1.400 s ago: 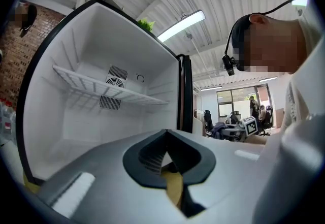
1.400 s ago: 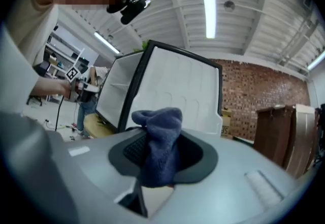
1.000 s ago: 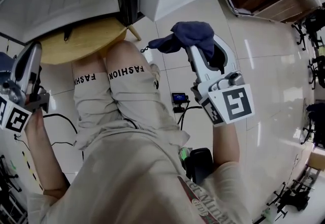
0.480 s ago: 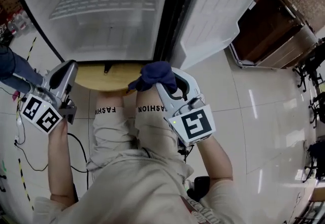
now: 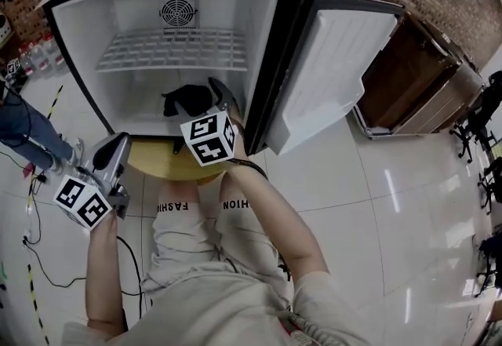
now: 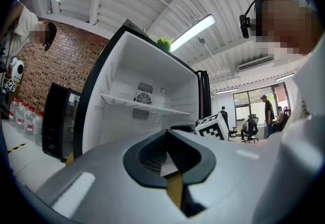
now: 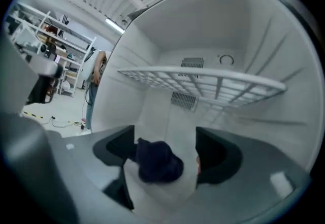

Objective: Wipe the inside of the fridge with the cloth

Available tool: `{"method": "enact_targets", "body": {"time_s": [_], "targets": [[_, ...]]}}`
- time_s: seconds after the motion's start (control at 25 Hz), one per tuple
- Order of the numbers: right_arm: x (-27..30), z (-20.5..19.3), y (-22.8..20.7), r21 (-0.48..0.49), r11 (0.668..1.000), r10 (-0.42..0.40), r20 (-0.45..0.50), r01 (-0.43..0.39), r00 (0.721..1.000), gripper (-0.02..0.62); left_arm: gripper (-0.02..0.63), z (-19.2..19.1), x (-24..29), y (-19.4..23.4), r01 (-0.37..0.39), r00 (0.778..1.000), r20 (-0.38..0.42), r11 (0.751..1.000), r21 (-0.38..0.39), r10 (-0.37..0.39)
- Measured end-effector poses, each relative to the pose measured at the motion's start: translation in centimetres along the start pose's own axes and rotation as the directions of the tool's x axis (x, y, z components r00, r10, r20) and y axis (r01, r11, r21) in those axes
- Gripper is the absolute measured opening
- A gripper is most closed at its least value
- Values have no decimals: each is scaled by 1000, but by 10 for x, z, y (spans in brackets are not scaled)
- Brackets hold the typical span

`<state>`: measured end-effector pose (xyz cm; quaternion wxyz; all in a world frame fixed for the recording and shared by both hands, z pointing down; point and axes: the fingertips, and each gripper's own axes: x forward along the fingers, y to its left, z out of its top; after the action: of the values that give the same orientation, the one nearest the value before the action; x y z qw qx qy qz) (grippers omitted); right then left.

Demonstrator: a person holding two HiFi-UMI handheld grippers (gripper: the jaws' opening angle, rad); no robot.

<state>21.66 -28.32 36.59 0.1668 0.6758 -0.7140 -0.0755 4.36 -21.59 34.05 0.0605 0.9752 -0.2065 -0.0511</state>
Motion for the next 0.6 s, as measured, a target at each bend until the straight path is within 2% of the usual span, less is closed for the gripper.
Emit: {"method": "enact_targets", "body": {"time_s": [0.12,0.2,0.24,0.32,0.4,0.48,0.6], "targets": [[-35,-1,23,66,986,150,37,-153,988,374,5,3,0,-1,32,999,5,999,-6,-32],[-78,-3,47,114,951,283,43,-286,958,370,5,4,1,-10,89,996,7,996,-29,-88],[-101,-6,61,151,922,355,46,-358,934,354,5,4,2,-17,124,992,8,991,-43,-123],[-142,-19,95,253,835,497,37,-489,867,324,5,6,8,-35,197,980,11,978,-63,-197],[-174,-52,139,372,733,621,-23,-570,784,301,5,8,13,-57,268,963,6,960,-82,-268],[-200,-94,186,483,653,699,-89,-583,710,301,5,0,20,-82,333,941,-23,937,-104,-337],[-237,-147,249,626,548,782,-149,-554,606,301,5,-37,36,-119,415,897,-86,894,-167,-433]]}}
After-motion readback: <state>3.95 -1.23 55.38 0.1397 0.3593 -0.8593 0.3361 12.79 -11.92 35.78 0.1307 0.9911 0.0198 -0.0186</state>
